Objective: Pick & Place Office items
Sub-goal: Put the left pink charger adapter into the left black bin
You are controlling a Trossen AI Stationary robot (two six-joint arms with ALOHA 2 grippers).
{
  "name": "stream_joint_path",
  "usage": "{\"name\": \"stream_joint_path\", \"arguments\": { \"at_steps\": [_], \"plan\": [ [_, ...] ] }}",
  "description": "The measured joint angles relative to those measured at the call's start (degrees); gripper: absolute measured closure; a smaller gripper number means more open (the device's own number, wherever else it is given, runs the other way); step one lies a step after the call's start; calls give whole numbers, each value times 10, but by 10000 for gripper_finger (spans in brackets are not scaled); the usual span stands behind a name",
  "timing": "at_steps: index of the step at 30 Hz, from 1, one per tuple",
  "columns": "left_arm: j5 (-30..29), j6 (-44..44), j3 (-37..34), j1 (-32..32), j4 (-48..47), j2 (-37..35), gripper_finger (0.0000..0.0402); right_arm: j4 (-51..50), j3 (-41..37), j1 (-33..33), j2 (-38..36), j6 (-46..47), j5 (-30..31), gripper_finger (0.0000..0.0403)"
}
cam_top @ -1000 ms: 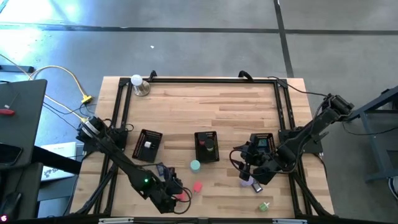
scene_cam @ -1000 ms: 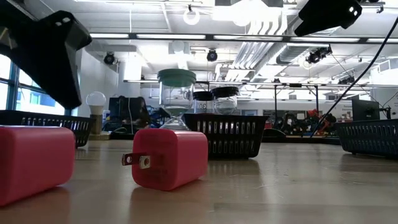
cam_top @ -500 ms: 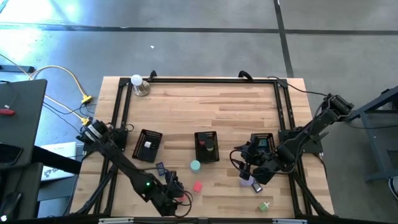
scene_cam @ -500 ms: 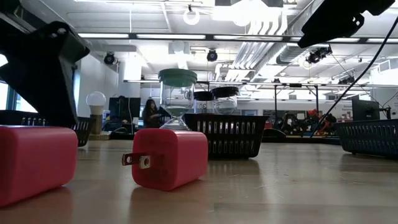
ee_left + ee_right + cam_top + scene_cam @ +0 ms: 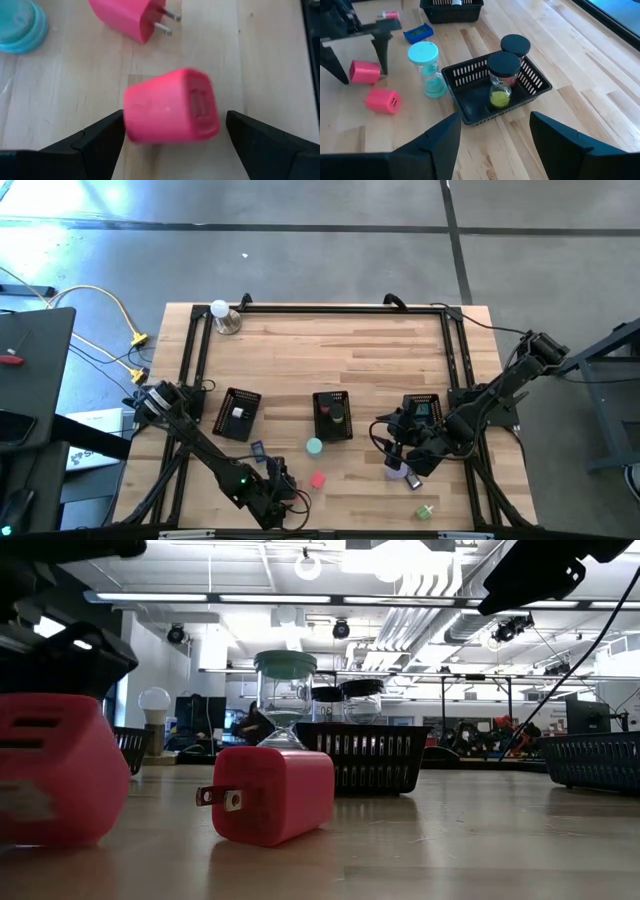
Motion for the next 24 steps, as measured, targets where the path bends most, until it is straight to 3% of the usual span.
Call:
{"name": "stream_joint_path", "arguments": {
  "at_steps": [24],
  "plan": [
    [-6,-1,0,0,27,2,70,13,0,0,0,0,0,176]
  ]
}}
